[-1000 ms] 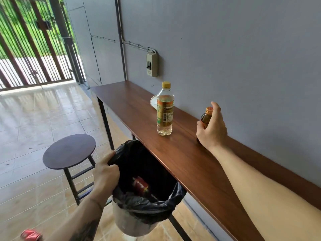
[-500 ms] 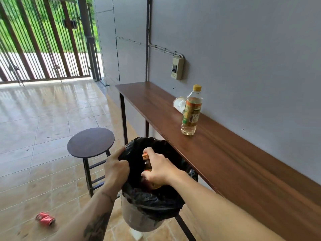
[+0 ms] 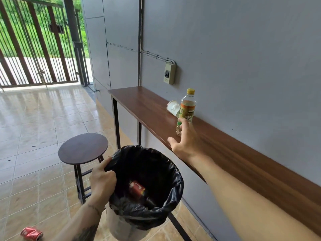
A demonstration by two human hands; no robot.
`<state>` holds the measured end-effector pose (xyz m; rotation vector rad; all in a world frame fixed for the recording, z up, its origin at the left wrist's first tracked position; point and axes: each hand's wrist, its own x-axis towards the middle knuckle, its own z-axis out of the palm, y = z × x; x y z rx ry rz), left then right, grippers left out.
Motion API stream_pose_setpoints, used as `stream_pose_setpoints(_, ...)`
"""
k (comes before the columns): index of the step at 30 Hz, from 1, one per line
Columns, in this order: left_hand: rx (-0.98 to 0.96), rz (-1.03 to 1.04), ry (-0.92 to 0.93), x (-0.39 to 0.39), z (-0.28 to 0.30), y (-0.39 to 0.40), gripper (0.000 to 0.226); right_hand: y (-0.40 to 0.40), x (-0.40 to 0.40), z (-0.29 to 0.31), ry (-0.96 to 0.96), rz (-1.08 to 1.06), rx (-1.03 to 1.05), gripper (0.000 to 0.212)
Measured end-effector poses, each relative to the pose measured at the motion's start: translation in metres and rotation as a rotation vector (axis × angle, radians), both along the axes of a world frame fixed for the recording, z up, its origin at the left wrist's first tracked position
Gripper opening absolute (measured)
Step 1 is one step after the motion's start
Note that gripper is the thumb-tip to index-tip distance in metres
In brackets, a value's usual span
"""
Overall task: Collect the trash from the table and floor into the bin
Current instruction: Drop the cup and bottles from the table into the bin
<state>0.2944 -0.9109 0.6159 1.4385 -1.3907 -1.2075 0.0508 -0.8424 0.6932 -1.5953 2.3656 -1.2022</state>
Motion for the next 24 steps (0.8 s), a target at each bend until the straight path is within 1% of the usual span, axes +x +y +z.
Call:
stream_pose_setpoints(4, -0.019, 0.018, 0.002, -0.012, 0.002, -0.001, 0.072, -0.012, -0.038, 0.010, -0.138, -0.201, -0.044, 0.084)
stream_pose_setpoints(7, -0.041, -0.001, 0.021, -0.023, -0.004, -0.012, 0.075, -0.029, -0.062, 0.011, -0.243, -0.257, -0.023, 0.094)
stream_pose_setpoints(10, -0.063, 0.008, 0.019, -0.033, -0.012, -0.024, 0.077, -0.053, -0.084, 0.007, -0.320, -0.255, -0.019, 0.098)
stream_pose_setpoints(11, -0.067, 0.017, 0.022, -0.037, -0.013, -0.028, 0.077, -0.061, -0.090, 0.005, -0.349, -0.236, -0.029, 0.098)
stream_pose_setpoints(12, -0.067, 0.021, 0.029, -0.040, -0.014, -0.031, 0.077, -0.068, -0.096, 0.003, -0.370, -0.218, -0.037, 0.094)
stream_pose_setpoints(15, -0.047, 0.041, 0.035, -0.049, -0.019, -0.041, 0.076, -0.086, -0.108, -0.004, -0.366, -0.141, -0.056, 0.057)
stream_pose_setpoints(16, -0.042, 0.048, 0.030, -0.051, -0.020, -0.044, 0.077, -0.090, -0.110, -0.006, -0.358, -0.115, -0.074, 0.050)
stream_pose_setpoints(17, -0.036, 0.059, 0.029, -0.052, -0.022, -0.045, 0.077, -0.094, -0.110, -0.007, -0.345, -0.083, -0.095, 0.047)
stream_pose_setpoints(19, -0.033, 0.088, 0.023, -0.054, -0.022, -0.048, 0.077, -0.098, -0.103, -0.006, -0.339, 0.028, -0.095, 0.049)
stream_pose_setpoints(24, -0.069, 0.128, 0.024, -0.055, -0.022, -0.056, 0.076, -0.113, -0.055, 0.000, -0.337, 0.394, 0.088, 0.050)
